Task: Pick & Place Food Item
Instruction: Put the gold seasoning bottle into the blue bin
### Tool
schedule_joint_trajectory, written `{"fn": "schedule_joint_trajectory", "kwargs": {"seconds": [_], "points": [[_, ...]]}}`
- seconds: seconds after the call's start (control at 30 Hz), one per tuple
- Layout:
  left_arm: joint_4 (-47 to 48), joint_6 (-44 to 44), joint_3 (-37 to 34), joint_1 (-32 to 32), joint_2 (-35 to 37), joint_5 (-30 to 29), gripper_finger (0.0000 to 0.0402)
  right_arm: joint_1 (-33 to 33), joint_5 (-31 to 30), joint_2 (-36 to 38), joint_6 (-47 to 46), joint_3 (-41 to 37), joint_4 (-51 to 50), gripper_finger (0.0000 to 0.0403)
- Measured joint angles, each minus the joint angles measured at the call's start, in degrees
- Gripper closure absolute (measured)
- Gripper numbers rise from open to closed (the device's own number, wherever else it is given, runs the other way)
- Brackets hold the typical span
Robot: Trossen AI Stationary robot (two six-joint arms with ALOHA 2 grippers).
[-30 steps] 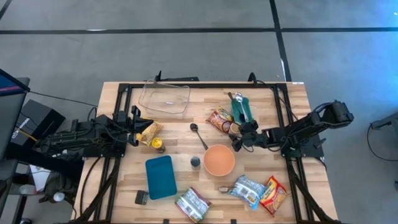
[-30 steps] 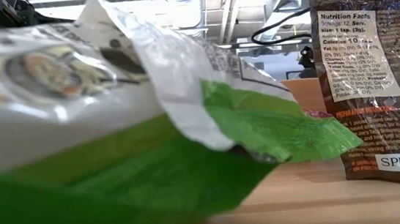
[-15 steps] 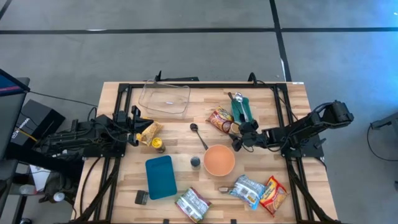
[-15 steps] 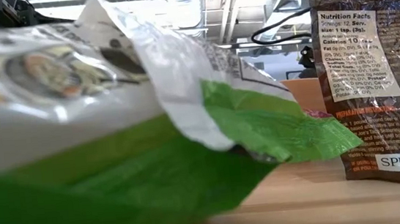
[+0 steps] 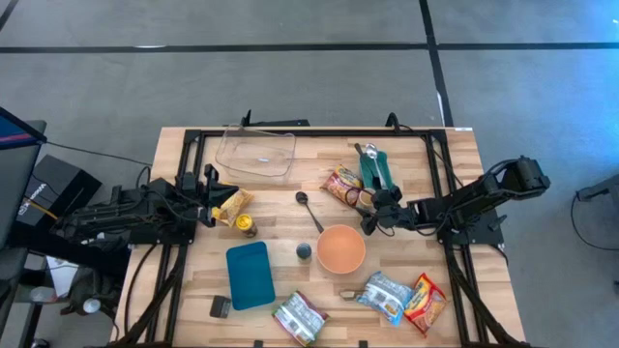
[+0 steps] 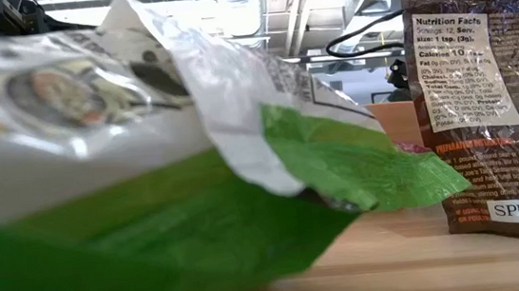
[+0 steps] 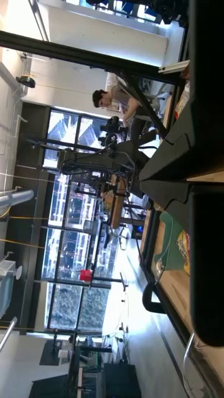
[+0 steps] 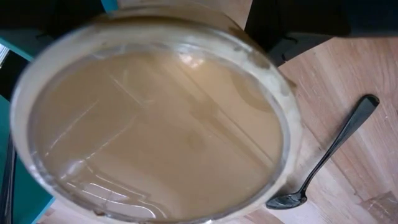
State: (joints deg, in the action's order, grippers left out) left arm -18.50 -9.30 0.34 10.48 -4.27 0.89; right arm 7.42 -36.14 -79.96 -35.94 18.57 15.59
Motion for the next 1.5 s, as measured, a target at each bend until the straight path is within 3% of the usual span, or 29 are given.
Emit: {"fn": "schedule_joint_trajectory", "kwargs": {"seconds": [0.33, 1.0, 1.5], "points": [[0.0, 0.0, 0.0, 0.0, 0.0, 0.0, 0.0401, 0.1, 0.5, 1.2, 0.5, 0.0, -0.2, 0.0117], [-8.4, 1.7, 0.0, 0.0, 0.0, -2.9, 0.0401, 0.2, 0.2, 16.3, 8.1, 0.2, -3.1, 0.0117], [-16.1, 2.8, 0.0, 0.0, 0.0, -2.9, 0.0401, -0.1, 2.0, 20.0, 21.6, 9.9, -3.1, 0.0117]]}}
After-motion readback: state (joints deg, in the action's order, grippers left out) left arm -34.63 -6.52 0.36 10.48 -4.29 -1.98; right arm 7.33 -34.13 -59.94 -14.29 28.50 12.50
